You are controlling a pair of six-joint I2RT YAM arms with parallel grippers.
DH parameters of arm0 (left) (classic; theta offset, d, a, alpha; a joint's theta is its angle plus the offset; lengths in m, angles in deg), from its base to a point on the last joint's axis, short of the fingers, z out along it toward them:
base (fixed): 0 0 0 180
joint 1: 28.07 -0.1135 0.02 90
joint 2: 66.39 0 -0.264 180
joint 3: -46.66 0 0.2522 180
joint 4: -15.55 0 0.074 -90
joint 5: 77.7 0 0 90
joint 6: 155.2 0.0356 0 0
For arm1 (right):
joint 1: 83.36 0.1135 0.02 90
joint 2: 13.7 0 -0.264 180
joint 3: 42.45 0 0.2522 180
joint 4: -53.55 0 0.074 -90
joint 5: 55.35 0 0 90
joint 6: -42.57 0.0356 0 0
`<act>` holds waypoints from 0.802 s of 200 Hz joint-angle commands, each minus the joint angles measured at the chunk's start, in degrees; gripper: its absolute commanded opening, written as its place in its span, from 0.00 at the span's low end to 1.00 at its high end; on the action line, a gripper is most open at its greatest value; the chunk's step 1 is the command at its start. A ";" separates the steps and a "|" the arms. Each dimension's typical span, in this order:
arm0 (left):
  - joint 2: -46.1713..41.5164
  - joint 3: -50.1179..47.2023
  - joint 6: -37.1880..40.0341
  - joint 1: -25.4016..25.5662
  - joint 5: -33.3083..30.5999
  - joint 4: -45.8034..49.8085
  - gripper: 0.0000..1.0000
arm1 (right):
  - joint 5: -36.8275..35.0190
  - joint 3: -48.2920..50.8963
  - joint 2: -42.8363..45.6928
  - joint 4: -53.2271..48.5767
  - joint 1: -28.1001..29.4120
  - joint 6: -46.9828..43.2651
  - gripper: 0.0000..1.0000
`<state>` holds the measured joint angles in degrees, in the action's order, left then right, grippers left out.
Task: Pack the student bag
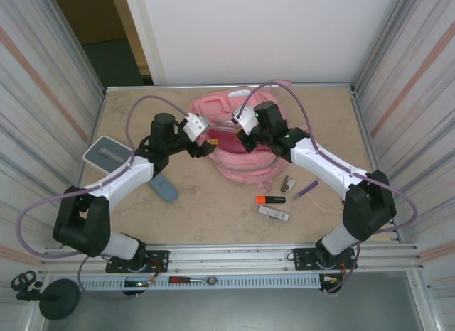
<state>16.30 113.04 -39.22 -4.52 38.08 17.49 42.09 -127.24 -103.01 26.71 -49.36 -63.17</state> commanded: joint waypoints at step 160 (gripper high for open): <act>14.62 14.38 -0.97 -0.79 0.31 -5.38 0.00 | -16.97 12.11 16.27 -24.25 -5.90 33.79 0.68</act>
<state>30.84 126.68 -33.80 -3.93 40.31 16.07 34.42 -121.23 -90.64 14.05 -55.00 -40.42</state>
